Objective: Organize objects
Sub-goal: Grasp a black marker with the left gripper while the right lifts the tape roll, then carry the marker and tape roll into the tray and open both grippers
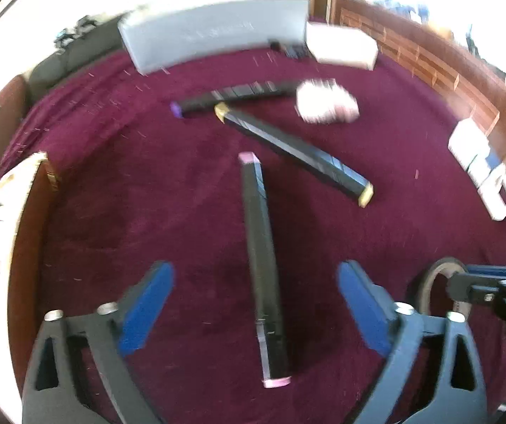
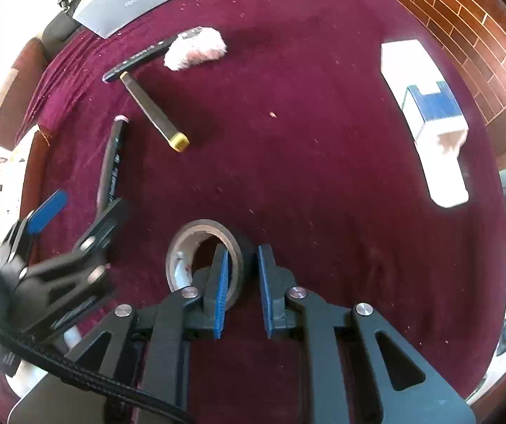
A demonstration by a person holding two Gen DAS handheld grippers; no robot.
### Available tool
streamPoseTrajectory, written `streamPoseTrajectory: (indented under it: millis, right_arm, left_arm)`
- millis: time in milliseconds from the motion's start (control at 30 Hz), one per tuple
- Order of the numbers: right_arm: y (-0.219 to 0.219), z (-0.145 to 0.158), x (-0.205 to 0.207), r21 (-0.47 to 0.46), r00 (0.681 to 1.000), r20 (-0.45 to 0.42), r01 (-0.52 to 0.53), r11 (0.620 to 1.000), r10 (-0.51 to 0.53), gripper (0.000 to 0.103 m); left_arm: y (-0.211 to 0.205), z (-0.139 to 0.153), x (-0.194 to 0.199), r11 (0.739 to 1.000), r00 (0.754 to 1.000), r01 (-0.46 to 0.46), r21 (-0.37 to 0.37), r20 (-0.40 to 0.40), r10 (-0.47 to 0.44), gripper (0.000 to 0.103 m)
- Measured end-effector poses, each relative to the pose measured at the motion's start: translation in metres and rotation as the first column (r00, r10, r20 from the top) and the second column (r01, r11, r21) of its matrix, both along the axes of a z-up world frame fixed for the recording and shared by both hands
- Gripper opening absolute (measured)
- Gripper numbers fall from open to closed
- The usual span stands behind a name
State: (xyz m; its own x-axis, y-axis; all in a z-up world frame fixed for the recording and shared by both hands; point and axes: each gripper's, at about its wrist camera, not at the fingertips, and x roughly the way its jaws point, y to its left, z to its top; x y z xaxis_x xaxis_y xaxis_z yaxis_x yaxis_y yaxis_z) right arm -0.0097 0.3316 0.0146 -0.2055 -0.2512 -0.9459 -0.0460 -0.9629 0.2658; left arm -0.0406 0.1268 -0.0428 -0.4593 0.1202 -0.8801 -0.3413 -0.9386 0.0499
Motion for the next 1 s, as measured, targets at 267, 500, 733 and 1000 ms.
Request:
streamPoseTrajectory:
  millis: [267,500,733,1000]
  right_arm:
    - [0.003,-0.006,0.000,-0.001,1.000,-0.018,-0.001,1.000,0.001,0.020]
    - [-0.021,-0.006,-0.001,0.151,0.994,-0.079,-0.063,0.987,0.075,0.023]
    - [-0.013,0.000,-0.003,-0.015,0.997,-0.065,-0.037,0.999,0.036,0.009]
    - [-0.069,0.031,-0.013,-0.188,0.992,-0.103,-0.098,0.977,0.080,0.009]
  left_arm:
    - [-0.025,0.013,-0.005,0.992,0.997,-0.032,0.124,0.072,0.023,0.011]
    - [-0.066,0.031,0.017,0.970,0.992,-0.106,0.217,0.096,0.087,0.011]
    - [-0.118,0.069,0.045,0.940,0.985,-0.175,0.292,0.049,0.168,0.011]
    - [-0.223,0.084,0.058,0.885,0.935,-0.347,0.311,0.049,0.350,0.011]
